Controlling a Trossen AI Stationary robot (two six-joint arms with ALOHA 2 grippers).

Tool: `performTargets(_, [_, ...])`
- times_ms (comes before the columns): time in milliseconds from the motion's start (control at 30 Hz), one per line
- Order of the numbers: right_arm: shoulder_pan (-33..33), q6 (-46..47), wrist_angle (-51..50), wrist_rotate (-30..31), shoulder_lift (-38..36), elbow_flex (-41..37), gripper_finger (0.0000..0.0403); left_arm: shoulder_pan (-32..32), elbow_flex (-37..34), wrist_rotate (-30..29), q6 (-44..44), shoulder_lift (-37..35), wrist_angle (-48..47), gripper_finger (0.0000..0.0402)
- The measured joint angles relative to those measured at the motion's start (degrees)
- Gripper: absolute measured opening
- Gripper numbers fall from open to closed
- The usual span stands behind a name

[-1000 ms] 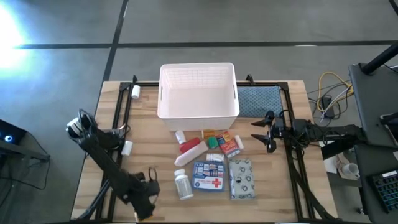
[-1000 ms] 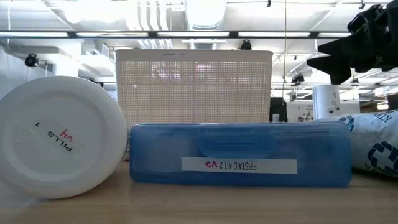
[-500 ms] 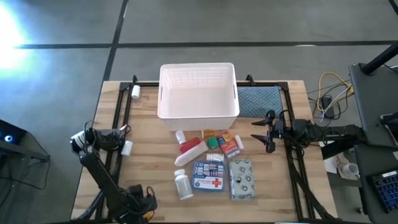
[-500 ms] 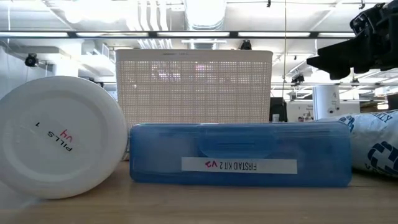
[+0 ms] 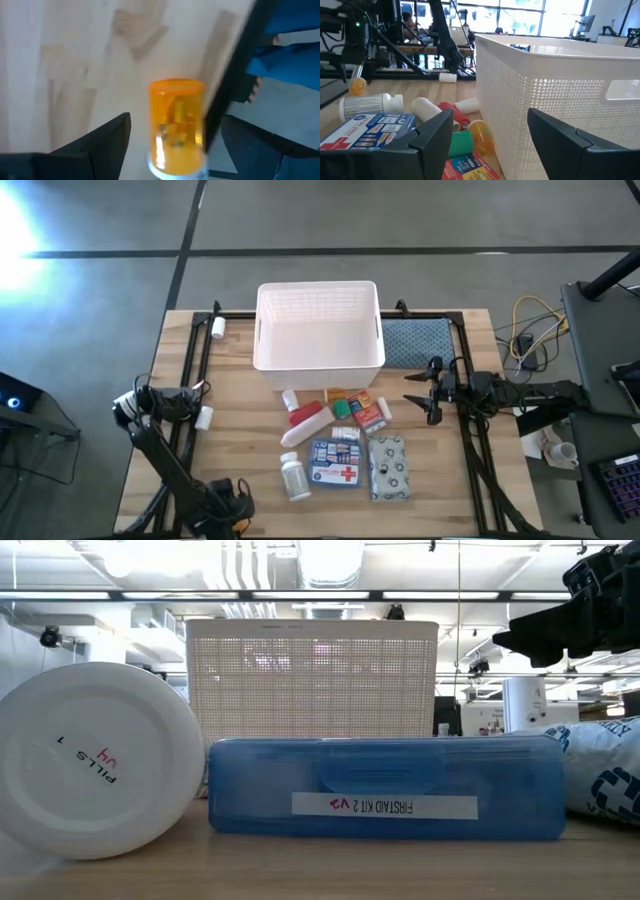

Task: Pick & place medical supplies in basket/bin
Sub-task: Put the orange pill bottle into the white container

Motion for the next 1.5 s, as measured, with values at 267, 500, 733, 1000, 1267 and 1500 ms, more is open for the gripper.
performTargets(267, [0.0, 0.1, 0.0, 0.0, 0.0, 0.0, 0.0241, 0.3, -5.0, 0.1, 0.0, 0.0, 1.2, 0.0288])
performTargets(500, [0.0, 0.1, 0.0, 0.0, 0.0, 0.0, 0.0241, 0.4, -7.3, 3.2, -1.3, -0.1, 1.8, 0.0285])
performTargets(733, [0.0, 0.1, 0.0, 0.0, 0.0, 0.0, 0.0238, 0.4, -7.3, 6.4, -1.5, -0.2, 1.3, 0.0233])
performTargets(1000, [0.0, -0.3, 0.1, 0.6, 0.0, 0.0, 0.0236, 1.1, -7.3, 8.8, -2.1, -0.6, 1.1, 0.0163])
performTargets(1267, [0.0, -1.0, 0.3, 1.6, 0.0, 0.0, 0.0235, 5.6, -7.3, 7.6, 0.8, -7.8, -7.5, 0.0176])
performTargets(1500, [0.0, -1.4, 0.3, 1.8, 0.0, 0.0, 0.0233, 16.9, -7.3, 1.3, 7.1, -21.7, -15.4, 0.0177])
